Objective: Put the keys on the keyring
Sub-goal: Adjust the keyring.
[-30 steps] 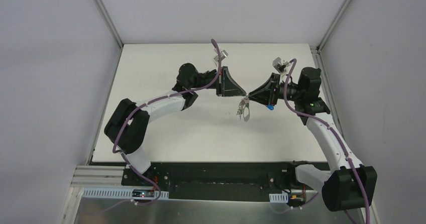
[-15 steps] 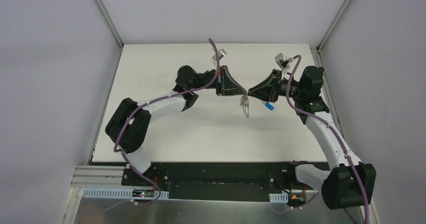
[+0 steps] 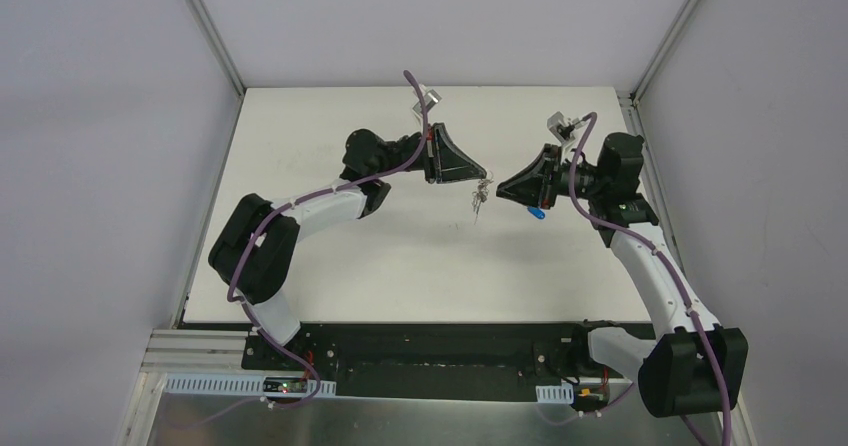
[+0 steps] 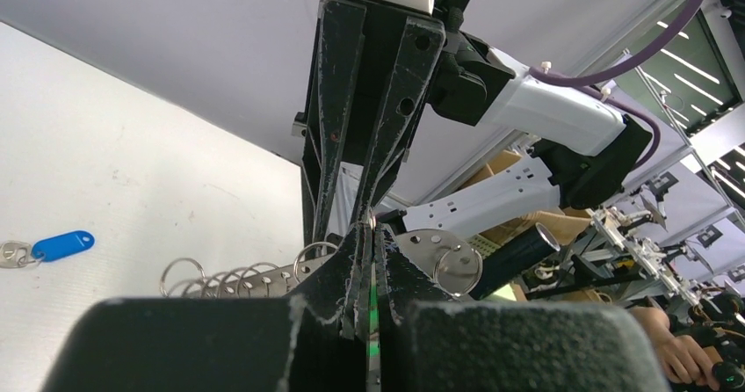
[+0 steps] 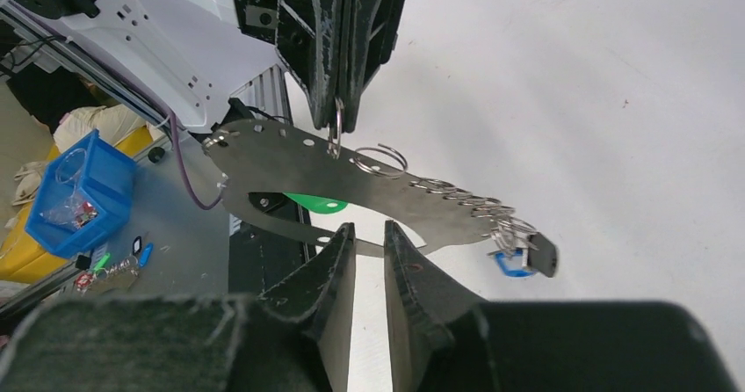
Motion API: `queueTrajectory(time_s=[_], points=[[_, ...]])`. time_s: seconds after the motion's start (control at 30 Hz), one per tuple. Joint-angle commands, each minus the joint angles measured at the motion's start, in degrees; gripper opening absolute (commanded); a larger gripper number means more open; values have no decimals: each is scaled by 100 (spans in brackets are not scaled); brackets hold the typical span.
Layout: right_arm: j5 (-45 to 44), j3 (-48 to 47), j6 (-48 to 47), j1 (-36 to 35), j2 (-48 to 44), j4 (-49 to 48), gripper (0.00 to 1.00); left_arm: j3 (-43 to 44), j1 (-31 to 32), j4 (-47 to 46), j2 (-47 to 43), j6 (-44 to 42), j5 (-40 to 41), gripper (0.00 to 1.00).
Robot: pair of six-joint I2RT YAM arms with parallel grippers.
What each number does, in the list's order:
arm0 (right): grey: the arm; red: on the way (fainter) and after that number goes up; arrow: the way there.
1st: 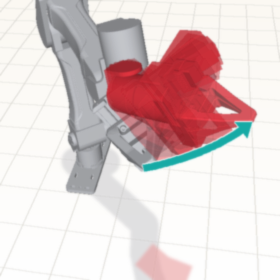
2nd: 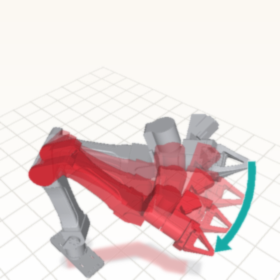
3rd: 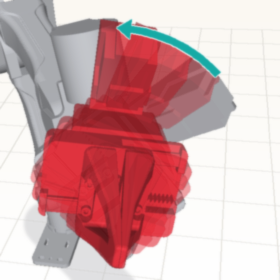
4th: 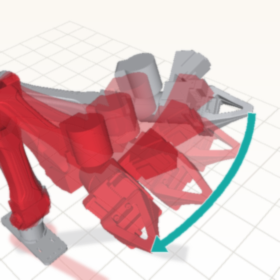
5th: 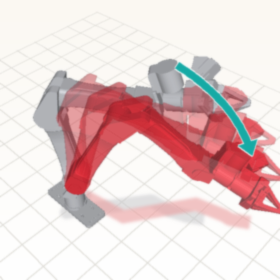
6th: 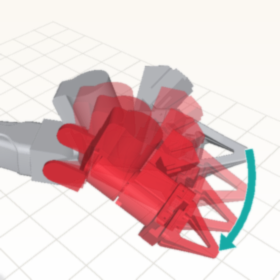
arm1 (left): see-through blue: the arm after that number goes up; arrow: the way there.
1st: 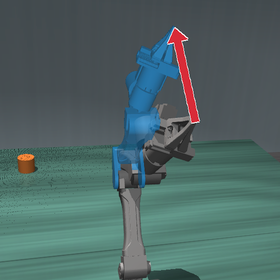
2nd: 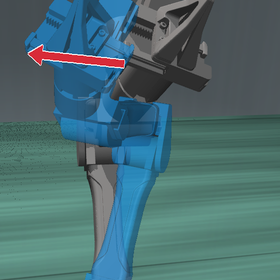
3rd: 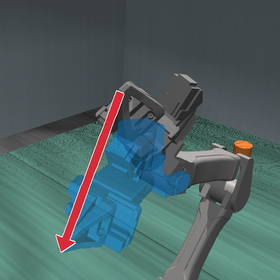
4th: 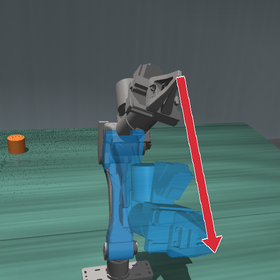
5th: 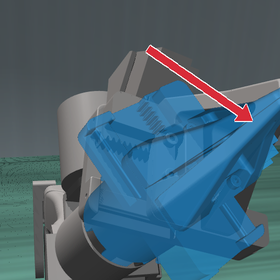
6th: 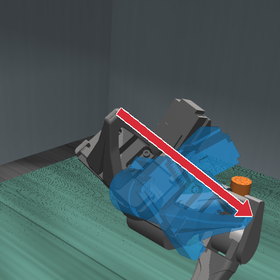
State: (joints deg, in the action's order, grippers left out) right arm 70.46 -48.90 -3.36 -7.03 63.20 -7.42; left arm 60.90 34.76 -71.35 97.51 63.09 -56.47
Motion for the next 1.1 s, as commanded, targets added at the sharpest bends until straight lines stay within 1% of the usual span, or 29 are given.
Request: queueTrajectory(time_s=[0.0, 0.2, 0.5, 0.83, 1.07], points=[[319, -253, 800, 18, -31, -869, 21, -47, -35, -416, -75, -15, 101, 0], [161, -205, 1769, 0, 209, -1880, 25, -18, -40, -370, -23, -42, 156, 0], [117, -137, 2526, -101, 438, -2773, 28, 22, -31, -360, 61, -16, 192, 0], [122, -39, 2516, -222, 527, -2844, 27, 69, -31, -408, 101, 31, 206, 0], [27, 33, 2243, -205, 544, -2609, 27, 65, -31, -573, 103, 146, 215, 0]])
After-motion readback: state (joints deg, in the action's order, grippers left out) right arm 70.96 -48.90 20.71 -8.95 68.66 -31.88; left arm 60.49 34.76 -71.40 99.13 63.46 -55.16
